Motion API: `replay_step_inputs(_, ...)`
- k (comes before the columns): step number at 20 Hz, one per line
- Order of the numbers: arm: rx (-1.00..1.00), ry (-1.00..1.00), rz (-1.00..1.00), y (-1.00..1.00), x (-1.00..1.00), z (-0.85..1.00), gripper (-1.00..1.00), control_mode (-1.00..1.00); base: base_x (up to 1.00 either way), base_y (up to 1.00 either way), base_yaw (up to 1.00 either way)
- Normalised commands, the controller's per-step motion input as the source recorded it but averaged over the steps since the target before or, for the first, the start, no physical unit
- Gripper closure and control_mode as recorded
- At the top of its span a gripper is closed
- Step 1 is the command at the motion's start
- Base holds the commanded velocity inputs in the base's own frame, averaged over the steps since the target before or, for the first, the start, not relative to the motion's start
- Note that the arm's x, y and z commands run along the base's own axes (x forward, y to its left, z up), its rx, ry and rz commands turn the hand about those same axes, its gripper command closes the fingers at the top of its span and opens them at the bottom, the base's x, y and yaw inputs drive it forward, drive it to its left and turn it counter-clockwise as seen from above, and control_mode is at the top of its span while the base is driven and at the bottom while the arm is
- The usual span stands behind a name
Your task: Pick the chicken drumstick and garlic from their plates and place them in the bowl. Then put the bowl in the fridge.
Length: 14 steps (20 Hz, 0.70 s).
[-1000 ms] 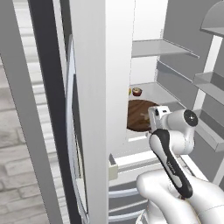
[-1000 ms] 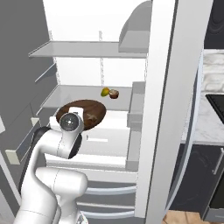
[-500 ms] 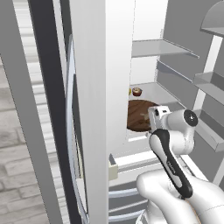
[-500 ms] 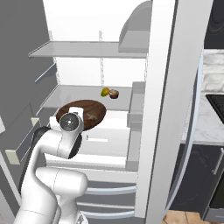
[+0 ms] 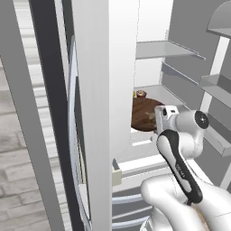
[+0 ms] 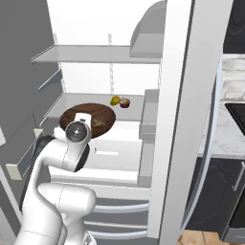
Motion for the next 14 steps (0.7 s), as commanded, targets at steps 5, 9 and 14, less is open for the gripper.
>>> replay_step_inputs(5, 0.03, 0.21, 0.0, 0.07, 0.08, 0.59, 1.0, -1.0, 0.0, 0.0, 0.0)
replay_step_inputs(9, 0.0, 0.18, 0.0, 0.18, 0.25, 0.36, 1.0, -1.0, 0.0, 0.0, 0.0)
replay_step_inputs(14, 0.0, -0.05, 0.0, 0.09, 0.35, 0.12, 1.0, -1.0, 0.0, 0.0, 0.0)
